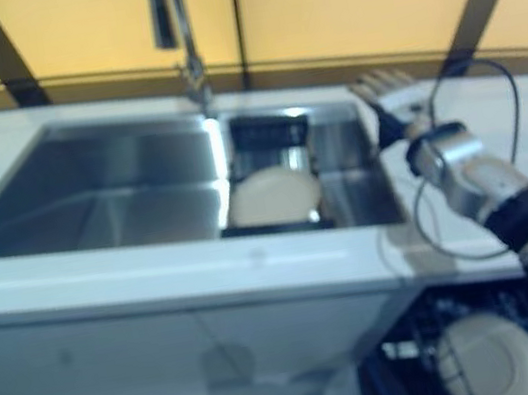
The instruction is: Take plates into dishwasher
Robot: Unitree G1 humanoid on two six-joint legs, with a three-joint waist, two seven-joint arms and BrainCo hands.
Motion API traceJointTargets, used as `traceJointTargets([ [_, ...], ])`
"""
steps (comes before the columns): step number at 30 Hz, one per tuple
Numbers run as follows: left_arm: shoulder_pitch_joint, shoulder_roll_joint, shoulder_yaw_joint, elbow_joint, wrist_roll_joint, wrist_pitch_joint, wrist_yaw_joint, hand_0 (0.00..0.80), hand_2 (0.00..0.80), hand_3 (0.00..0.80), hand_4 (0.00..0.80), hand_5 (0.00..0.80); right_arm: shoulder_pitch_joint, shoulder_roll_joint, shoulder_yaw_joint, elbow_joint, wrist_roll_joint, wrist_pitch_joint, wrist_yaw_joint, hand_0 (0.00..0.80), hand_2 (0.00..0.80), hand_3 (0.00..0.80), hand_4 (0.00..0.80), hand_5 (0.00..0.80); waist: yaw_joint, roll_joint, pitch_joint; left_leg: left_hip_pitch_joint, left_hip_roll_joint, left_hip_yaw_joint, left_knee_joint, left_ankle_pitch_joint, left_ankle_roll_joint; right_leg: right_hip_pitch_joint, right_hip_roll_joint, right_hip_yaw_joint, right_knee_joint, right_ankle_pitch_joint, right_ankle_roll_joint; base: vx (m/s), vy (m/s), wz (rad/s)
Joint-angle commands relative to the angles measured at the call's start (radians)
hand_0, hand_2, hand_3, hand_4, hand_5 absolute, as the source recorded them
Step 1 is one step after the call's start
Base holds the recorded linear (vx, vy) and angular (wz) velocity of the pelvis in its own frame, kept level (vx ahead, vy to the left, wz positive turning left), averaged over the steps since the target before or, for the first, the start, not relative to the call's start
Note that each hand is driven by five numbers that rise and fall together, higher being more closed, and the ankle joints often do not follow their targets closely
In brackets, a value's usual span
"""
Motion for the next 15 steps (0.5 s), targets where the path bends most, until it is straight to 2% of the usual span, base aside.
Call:
traceJointTargets([
  [1, -0.046, 0.027, -0.059, -0.021, -0.044, -0.005, -0.015, 0.0, 0.0, 0.0, 0.0, 0.0, -0.161, -0.029, 0.078, -0.025, -0.043, 0.023, -0.041, 0.0, 0.0, 0.0, 0.0, 0.0, 0.014, -0.018, 0.032, -0.003, -0.054, 0.045, -0.01, -0.041, 0.055, -0.025, -0.032, 0.021, 0.031, 0.02, 0.045, 0.003, 0.029, 0.03],
  [15, -0.066, 0.032, -0.059, -0.054, -0.055, 0.004, 0.004, 0.0, 0.0, 0.0, 0.0, 0.0, -0.165, 0.006, 0.067, -0.105, -0.054, 0.045, 0.002, 0.0, 0.0, 0.0, 0.0, 0.0, 0.024, -0.024, 0.073, -0.018, -0.056, 0.042, -0.01, -0.043, 0.057, -0.052, -0.037, 0.018, 0.051, 0.014, 0.052, 0.002, 0.004, 0.02],
])
